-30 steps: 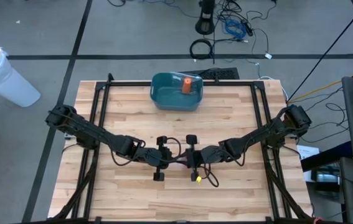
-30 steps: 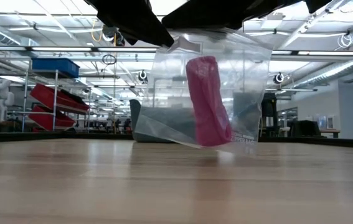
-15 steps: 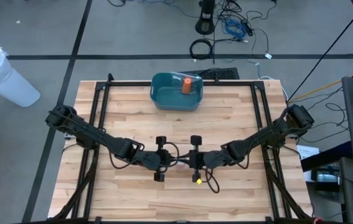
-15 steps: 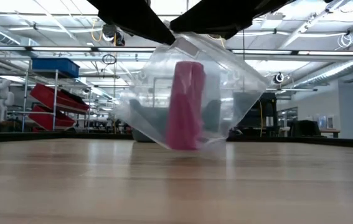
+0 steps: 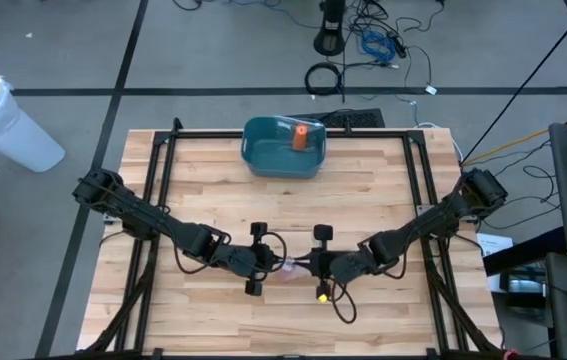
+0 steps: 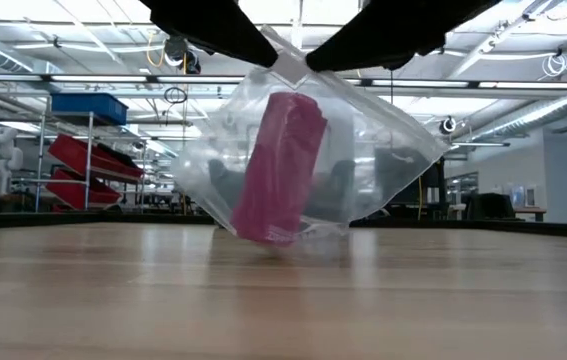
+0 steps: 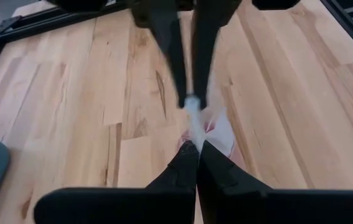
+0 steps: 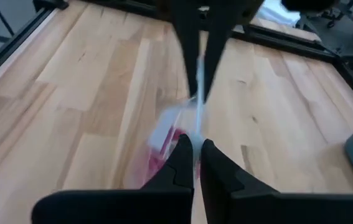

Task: Roll bandage
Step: Close the transparent zip lock containing the rolled pink bandage, then put the transparent zip lock containing the rolled pink bandage into the blue bin

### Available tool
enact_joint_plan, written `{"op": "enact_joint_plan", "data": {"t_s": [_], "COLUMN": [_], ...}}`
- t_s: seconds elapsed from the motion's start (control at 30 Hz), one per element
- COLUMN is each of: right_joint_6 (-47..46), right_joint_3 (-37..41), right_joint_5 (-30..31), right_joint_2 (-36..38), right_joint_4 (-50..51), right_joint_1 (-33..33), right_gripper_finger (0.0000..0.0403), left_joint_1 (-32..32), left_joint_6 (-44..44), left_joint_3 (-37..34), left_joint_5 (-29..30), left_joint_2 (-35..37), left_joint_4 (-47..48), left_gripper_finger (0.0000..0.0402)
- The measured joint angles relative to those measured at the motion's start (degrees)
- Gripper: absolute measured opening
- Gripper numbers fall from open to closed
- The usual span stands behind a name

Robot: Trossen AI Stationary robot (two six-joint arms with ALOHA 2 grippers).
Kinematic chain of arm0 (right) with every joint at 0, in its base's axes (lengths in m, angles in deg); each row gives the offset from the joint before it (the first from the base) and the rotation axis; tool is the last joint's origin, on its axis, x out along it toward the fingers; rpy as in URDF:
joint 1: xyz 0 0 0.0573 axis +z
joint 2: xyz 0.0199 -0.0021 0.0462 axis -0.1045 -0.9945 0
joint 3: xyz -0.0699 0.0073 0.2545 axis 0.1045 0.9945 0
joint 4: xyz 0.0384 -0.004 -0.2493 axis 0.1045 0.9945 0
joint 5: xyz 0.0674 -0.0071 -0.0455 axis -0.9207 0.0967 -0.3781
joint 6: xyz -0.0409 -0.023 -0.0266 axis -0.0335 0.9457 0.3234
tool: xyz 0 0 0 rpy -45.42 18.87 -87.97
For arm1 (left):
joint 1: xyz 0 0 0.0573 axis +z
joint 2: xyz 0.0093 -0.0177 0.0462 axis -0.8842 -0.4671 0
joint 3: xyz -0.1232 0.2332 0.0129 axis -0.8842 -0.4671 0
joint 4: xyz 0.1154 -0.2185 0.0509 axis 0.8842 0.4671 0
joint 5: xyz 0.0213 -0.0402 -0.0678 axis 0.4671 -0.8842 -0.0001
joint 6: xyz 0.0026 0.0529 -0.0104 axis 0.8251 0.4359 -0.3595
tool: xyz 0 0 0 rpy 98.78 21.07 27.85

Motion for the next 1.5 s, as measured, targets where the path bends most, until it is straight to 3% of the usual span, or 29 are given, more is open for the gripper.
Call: {"op": "enact_joint_plan", "data": {"t_s": [0.67,1.03,1.13,1.27,1.4,1.5], "right_joint_6": [-19.3,-23.1,-20.7,-16.9,-10.3,-8.5], "right_joint_3": [0.2,0.2,0.2,0.2,0.2,0.2], "right_joint_5": [1.5,3.3,3.7,3.4,9.6,5.6], "right_joint_2": [2.8,2.8,2.8,3.7,4.0,4.0], "right_joint_4": [18.8,19.7,18.0,13.7,6.4,2.8], "right_joint_1": [8.6,12.8,13.6,13.7,11.5,8.4], "right_gripper_finger": [0.0001,0.0002,0.0027,0.0093,0.0166,0.0207], "left_joint_1": [0.0,-0.2,-0.3,-0.2,0.1,0.1], "left_joint_6": [-0.2,-1.6,-1.7,-2.9,-3.2,-3.2], "left_joint_3": [0.0,0.0,0.0,0.0,0.0,0.0], "left_joint_5": [3.3,3.1,1.6,-2.1,-2.4,-2.4], "left_joint_2": [0.0,1.6,1.7,1.8,1.8,1.8], "left_joint_4": [-0.4,-0.2,-0.4,-0.1,-0.2,-0.3], "left_gripper_finger": [0.0,0.0,0.0,0.0,0.0,0.0]}}
